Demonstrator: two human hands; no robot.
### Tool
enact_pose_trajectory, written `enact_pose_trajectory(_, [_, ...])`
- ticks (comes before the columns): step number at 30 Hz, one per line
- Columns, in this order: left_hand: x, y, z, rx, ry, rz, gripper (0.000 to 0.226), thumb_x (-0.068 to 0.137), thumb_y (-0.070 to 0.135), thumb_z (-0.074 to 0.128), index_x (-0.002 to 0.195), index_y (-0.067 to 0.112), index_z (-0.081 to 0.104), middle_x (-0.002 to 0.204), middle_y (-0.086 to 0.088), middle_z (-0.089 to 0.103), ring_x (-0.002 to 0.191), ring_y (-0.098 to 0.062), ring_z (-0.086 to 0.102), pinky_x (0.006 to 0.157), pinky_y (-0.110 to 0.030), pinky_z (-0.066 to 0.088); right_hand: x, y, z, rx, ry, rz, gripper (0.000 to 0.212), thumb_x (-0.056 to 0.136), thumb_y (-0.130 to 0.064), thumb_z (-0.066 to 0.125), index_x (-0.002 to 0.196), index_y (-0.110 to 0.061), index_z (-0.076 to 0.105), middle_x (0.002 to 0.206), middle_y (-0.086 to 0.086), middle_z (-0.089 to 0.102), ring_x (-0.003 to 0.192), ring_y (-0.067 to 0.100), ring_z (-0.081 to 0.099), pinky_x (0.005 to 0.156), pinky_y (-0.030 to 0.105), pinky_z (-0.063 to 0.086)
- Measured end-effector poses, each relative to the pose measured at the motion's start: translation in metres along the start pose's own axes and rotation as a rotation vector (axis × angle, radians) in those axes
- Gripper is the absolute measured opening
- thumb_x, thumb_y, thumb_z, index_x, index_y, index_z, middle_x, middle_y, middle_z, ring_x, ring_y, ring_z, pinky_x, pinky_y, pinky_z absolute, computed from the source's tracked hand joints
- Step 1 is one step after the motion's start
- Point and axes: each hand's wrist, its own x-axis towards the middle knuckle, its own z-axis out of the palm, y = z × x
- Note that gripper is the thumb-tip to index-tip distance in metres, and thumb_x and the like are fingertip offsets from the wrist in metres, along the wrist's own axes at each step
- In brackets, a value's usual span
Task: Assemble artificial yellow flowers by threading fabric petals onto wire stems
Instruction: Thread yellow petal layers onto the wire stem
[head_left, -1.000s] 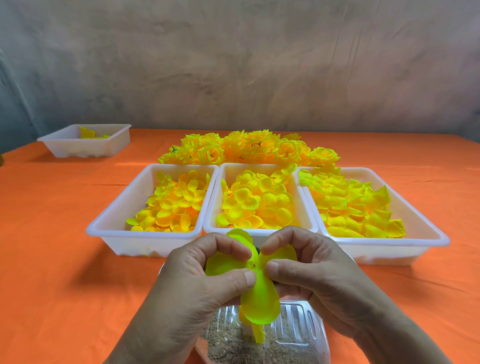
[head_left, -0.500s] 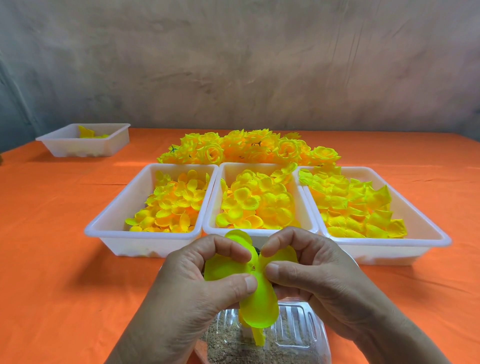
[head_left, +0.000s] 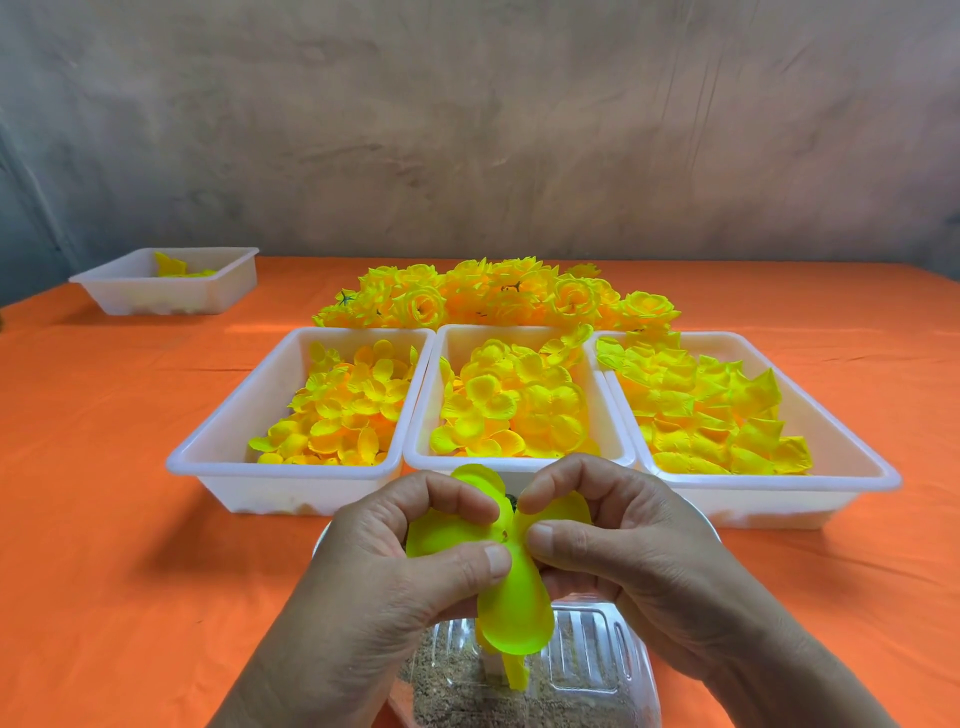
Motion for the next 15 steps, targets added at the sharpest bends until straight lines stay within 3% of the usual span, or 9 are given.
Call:
enact_pose_trajectory(5, [0.0008, -0.0026, -0.0030, -0.009, -0.026, -0.024, 0.037, 0.033, 0.018, 0.083, 0.069, 0.017, 0.075, 0.074, -0.015, 0.073, 0.062, -0.028, 0.072, 0.052, -0.032, 0.057, -0.0012, 0.0022, -0.0005, -0.013, -0.007, 0.007, 0.017, 0.067, -0.009, 0.072, 0.077, -0.023, 0.073, 0.071, 0.007, 0.067, 0.062, 0.019, 0.065, 0.060, 0.030, 0.056])
enact_pose_trajectory(10, [0.0005, -0.0020, -0.0039, -0.039, -0.034, -0.025, 0.036, 0.035, 0.007, 0.084, 0.068, 0.017, 0.075, 0.071, -0.014, 0.072, 0.058, -0.025, 0.070, 0.049, -0.029, 0.056, -0.0008, 0.0005, -0.0008, -0.024, -0.009, -0.003, 0.017, 0.068, -0.010, 0.073, 0.077, -0.023, 0.073, 0.071, 0.006, 0.067, 0.061, 0.018, 0.064, 0.060, 0.029, 0.056])
enact_pose_trajectory(15, [0.0006, -0.0024, -0.0041, -0.033, -0.016, -0.022, 0.041, 0.030, 0.016, 0.084, 0.069, 0.016, 0.075, 0.074, -0.013, 0.072, 0.062, -0.024, 0.070, 0.051, -0.030, 0.056, -0.0007, -0.0001, -0.0006, -0.043, -0.009, -0.004, 0.016, 0.068, -0.010, 0.072, 0.077, -0.024, 0.073, 0.072, 0.006, 0.067, 0.064, 0.020, 0.064, 0.064, 0.033, 0.057])
